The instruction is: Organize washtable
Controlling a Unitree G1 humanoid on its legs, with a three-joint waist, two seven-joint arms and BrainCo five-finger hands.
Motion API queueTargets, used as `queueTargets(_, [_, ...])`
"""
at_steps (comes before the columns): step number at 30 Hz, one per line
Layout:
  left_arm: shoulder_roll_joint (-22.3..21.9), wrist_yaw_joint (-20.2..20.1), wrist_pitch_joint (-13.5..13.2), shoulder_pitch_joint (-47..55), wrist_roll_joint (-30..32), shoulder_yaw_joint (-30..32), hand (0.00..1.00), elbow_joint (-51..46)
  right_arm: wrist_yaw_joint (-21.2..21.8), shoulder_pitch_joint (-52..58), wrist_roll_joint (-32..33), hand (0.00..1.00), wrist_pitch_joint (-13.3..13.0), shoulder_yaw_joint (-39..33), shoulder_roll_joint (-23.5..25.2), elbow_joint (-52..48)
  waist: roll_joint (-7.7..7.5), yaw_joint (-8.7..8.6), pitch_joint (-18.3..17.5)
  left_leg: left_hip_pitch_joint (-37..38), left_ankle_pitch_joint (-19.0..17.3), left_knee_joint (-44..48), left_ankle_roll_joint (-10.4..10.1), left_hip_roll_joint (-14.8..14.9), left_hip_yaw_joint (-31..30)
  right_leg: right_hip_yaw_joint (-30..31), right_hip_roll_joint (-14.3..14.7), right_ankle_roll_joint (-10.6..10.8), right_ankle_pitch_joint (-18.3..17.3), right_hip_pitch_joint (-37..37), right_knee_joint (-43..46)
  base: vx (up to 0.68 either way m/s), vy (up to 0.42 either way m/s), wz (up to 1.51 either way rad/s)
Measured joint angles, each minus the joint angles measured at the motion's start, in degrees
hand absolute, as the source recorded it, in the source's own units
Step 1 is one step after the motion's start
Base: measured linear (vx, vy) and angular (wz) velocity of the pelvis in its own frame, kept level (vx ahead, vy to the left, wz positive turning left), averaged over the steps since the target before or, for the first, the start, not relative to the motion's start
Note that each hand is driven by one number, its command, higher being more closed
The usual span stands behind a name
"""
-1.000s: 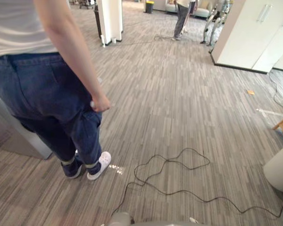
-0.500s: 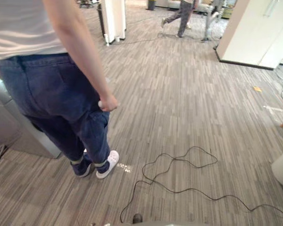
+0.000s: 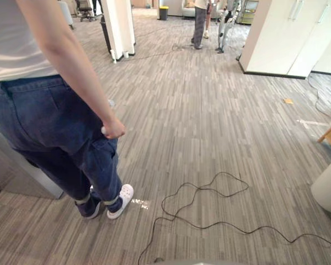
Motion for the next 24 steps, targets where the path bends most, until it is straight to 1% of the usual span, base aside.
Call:
queueTargets(8, [-0.04, -0.65, -0.11, 0.38, -0.08, 0.37, 0.00, 0.02, -0.01, -0.90, -0.03, 0.00, -0.23, -0.40, 0.68, 0.01, -0.07, 0.03, -0.06, -0.07, -0.19, 0.00, 0.26, 0.05, 0.30, 0.03, 0.04, 0.25, 0.24, 0.01, -0.34, 0.00, -0.047, -0.01])
queueTargets(10, [-0.03, -0.71, -0.11, 0.39, -0.15, 0.36, 0.00, 0.02, 0.00, -0.98, -0.09, 0.00, -0.26, -0.29, 0.70, 0.02, -0.37, 0.04, -0.26, -0.07, -0.22, 0.00, 0.29, 0.06, 0.33, 0.04, 0.04, 0.28, 0.26, 0.01, -0.38, 0.00, -0.049, -0.01])
queueTargets(17, [-0.02, -0.76, -0.20, 0.48, -0.54, 0.20, 0.00, 0.11, 0.11, -0.77, -0.22, 0.00, -1.12, 3.75, 0.11, -0.01, -0.18, 0.03, -0.14, -0.24, -0.26, 0.00, 0.32, 0.12, 0.86, 0.22, 0.08, 0.16, 0.19, -0.09, -0.61, -0.01, -0.044, -0.01])
queueTargets(24, [-0.02, -0.80, -0.19, 0.56, -1.55, 0.21, 0.00, 0.15, 0.05, -0.76, -0.15, 0.00, -1.12, 3.81, 0.12, 0.01, -0.21, 0.11, -0.12, -0.34, -0.33, 0.00, 0.32, 0.16, 0.94, 0.23, 0.13, 0.03, 0.12, -0.14, -0.81, -0.01, -0.047, 0.00])
